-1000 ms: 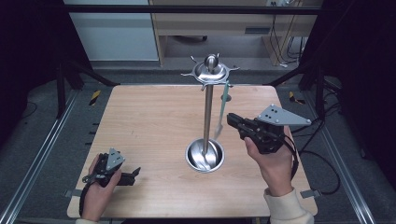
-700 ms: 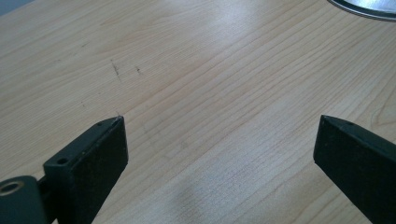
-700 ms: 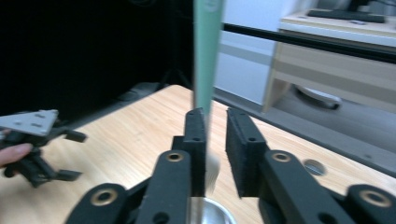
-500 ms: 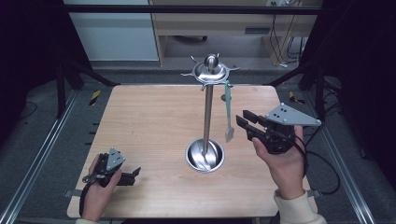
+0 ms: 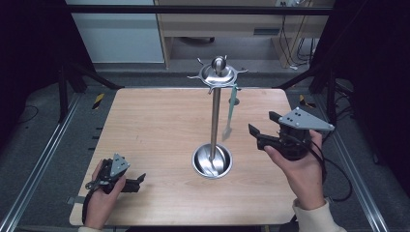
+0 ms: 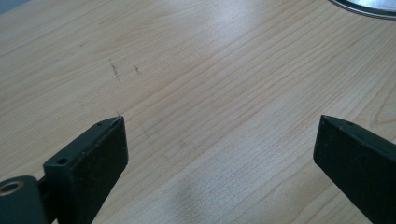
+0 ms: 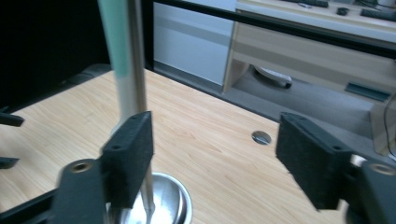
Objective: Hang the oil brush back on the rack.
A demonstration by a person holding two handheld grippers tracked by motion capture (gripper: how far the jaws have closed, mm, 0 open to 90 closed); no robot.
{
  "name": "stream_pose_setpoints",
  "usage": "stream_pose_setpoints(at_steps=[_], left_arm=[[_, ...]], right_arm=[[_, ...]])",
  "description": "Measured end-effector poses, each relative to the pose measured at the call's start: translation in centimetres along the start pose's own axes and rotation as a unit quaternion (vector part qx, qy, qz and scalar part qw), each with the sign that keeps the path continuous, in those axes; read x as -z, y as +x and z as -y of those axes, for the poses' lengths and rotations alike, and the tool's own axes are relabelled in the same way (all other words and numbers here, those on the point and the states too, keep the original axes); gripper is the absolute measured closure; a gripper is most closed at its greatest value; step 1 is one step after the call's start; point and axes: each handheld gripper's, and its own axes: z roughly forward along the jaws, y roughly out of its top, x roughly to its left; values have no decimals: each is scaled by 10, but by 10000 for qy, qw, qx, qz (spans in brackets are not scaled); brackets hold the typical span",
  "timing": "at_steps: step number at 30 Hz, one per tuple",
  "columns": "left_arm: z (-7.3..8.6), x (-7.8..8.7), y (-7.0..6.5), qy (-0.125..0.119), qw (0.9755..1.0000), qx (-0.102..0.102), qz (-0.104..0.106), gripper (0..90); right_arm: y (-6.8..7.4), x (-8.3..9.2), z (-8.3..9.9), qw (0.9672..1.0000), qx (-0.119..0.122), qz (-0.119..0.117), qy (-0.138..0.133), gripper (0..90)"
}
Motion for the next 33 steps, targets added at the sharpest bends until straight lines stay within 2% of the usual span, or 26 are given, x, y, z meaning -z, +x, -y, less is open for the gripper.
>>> stream_pose_setpoints(at_steps=[2, 6, 7, 9, 15, 20, 33], left_arm=[[0, 0, 0, -6, 10000, 3, -5, 27], [0, 0, 0, -9, 10000, 2, -17, 27], [0, 0, 0, -2, 10000, 2, -16, 27], [0, 0, 0, 1, 10000, 2, -23, 27], [0, 0, 0, -8, 10000, 5, -20, 27], [0, 0, 0, -2, 10000, 5, -32, 27], [0, 0, 0, 10, 10000, -11, -24, 27]], right_arm=[[-2, 1, 2, 10000, 0, 27, 28, 212], [-7, 3, 8, 9995, 248, 129, 126, 126], [-9, 4, 10, 9991, 350, 164, 162, 118], [-12, 5, 15, 9987, 410, 200, 225, 109], [-20, 7, 30, 9986, 393, 92, 333, 76], [-24, 7, 44, 9982, 366, 90, 458, 74], [-28, 1, 87, 9963, 181, 291, 788, 106]])
